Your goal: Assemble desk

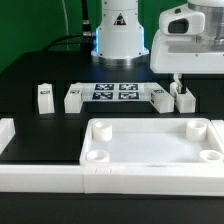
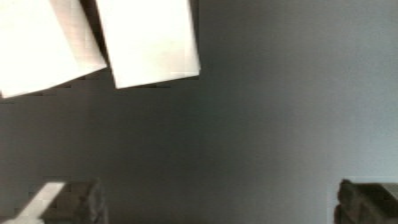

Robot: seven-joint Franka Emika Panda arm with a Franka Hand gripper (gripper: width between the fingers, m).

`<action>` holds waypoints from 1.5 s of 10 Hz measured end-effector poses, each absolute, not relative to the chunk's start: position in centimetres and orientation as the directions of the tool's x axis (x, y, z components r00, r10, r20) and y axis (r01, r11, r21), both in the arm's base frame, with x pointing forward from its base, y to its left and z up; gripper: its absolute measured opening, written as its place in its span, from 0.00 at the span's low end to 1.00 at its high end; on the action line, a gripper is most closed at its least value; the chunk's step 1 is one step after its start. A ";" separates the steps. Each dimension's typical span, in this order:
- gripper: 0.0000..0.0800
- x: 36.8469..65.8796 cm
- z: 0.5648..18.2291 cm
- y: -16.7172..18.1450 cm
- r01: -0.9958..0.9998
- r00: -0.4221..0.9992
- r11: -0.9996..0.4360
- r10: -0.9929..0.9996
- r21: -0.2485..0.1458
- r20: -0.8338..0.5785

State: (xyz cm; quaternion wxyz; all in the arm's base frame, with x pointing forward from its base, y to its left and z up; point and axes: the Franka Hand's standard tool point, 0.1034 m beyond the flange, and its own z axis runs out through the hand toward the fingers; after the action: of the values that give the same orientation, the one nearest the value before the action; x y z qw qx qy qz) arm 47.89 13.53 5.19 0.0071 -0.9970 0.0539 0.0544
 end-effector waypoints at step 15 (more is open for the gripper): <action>0.81 46.3 3.9 11.3 0.039 0.613 -0.999 0.047 -0.029 -0.788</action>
Offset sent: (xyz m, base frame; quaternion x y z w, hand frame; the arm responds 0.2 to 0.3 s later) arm 0.0079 -0.0142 0.0010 -0.0269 -0.0877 -0.1096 0.9897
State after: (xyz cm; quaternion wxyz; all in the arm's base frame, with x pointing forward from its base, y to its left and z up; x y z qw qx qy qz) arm 46.30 11.27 3.93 0.0044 -0.8981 -0.0239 0.4390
